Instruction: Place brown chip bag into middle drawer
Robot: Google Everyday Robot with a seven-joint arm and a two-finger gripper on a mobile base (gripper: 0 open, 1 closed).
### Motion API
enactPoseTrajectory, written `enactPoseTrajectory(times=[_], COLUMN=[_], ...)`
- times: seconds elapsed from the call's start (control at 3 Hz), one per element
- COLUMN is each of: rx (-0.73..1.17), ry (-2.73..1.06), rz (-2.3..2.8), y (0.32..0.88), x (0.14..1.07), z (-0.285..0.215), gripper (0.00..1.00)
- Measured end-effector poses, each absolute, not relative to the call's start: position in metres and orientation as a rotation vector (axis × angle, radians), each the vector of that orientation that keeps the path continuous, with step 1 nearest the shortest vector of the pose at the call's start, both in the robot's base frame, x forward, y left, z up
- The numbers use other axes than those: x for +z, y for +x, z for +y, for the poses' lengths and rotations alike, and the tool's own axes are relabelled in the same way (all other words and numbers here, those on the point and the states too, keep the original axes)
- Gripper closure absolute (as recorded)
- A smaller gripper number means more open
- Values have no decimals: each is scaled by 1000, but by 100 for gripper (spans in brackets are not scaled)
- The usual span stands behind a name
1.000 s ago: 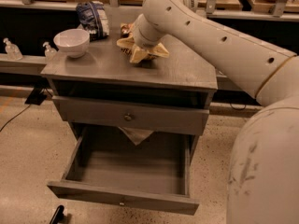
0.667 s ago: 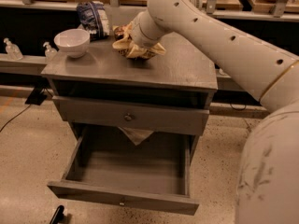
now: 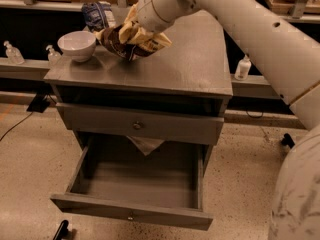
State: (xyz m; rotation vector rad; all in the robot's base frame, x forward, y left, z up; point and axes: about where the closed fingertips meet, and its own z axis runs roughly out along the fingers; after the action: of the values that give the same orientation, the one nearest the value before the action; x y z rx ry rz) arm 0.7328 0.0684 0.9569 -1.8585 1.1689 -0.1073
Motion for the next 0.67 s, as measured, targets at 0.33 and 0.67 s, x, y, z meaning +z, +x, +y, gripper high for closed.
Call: enactPoseTrajectory(times=[0.33, 0.67], rx=[-42, -19], ry=[-1864, -1866], rz=[1089, 1059], y=[685, 648], x=[1001, 1019], z=[47, 14], gripper=[100, 100])
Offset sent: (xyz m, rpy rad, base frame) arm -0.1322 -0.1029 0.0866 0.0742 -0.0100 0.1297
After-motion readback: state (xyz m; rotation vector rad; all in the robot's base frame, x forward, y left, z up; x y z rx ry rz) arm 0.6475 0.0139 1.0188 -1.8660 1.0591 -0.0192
